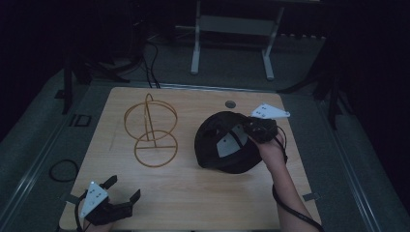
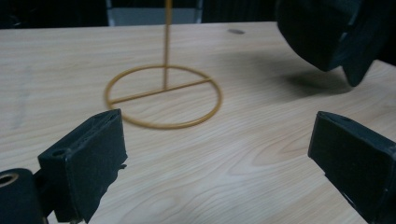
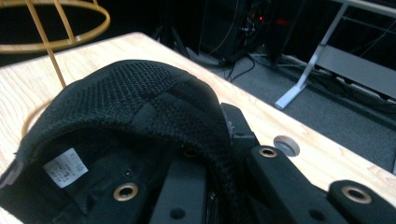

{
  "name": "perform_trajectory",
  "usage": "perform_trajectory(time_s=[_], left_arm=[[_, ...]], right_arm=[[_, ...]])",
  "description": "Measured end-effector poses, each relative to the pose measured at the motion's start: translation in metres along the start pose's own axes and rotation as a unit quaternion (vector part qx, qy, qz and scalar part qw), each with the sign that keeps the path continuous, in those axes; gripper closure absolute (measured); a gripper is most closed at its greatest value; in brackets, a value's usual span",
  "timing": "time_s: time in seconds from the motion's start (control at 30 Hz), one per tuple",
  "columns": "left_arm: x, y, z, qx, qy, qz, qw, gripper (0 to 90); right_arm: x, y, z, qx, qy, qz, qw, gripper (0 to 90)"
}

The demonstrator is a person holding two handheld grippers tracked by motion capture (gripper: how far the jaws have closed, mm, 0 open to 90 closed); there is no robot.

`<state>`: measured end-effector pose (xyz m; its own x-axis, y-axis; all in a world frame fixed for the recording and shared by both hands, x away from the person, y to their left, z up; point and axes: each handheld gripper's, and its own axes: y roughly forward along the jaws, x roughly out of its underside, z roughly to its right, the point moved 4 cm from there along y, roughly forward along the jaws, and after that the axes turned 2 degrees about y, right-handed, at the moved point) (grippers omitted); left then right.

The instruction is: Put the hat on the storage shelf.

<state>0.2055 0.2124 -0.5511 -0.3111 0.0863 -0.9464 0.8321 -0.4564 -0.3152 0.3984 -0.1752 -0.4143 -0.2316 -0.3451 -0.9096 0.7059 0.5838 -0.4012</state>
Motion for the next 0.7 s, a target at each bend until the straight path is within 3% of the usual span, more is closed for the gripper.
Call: perform_trajectory(time_s=[0.13, 0.47, 0.7], left_arm=[[-0.004, 0.010, 0.013, 0.028, -0.003, -0.006, 0.9996, 4.6], [-0.021, 0.033, 0.043, 0.081, 0.004, -0.010, 0.9967, 5.4], [-0.034, 0.056, 0.063, 0.117, 0.018, -0.022, 0.9927, 5.6]], right_arm=[[-0.007, -0.008, -0.002, -0.001, 0.017, 0.016, 0.9997, 88.4], [-0.018, -0.026, -0.016, 0.005, 0.008, 0.042, 0.9991, 88.3], [-0.016, -0.028, -0.020, 0.016, 0.006, 0.041, 0.9990, 88.4]])
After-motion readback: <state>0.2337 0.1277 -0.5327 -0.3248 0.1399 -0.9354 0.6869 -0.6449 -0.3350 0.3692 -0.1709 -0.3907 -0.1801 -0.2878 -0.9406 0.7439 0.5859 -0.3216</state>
